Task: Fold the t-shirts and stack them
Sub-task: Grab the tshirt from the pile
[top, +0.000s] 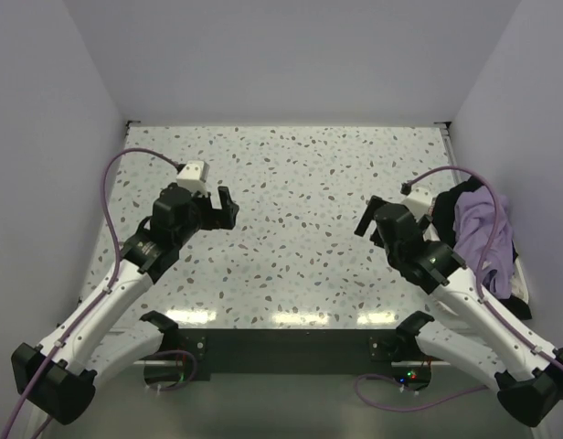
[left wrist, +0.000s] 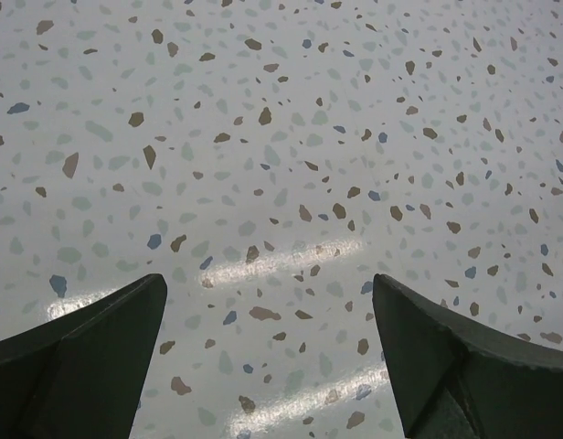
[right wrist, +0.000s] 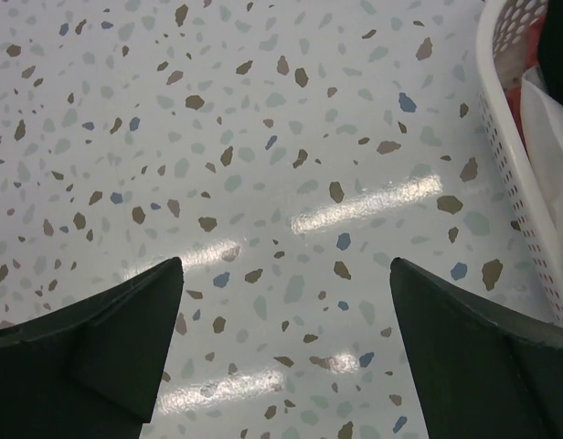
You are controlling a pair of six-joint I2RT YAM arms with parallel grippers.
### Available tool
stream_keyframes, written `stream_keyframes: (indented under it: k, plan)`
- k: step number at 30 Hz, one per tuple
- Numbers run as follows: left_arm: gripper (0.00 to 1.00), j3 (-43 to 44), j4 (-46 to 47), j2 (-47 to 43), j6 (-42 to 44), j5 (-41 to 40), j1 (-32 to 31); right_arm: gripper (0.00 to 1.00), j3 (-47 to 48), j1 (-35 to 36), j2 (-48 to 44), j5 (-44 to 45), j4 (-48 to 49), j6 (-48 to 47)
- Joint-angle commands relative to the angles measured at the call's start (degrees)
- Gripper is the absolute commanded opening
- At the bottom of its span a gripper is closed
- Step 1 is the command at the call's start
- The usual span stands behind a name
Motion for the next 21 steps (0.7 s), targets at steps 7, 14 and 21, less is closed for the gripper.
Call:
stream_keyframes:
  k: [7,14,21]
  plan:
    - [1.0,2.4,1.1,-1.1,0.9,2.7,0.2,0.99,9.8,0.2,6.5,6.0,0.1,-3.5]
    - [1.0,2.3,1.1,-0.4,0.8,2.6,0.2,0.99,28.5,-13.5,22.3,17.8,-12.7,-4.9]
    - [1.0,2.4,0.8,0.8,0.4,3.8,0.2,0.99,35.7,-30.0,25.8,21.5,-22.0,1.4]
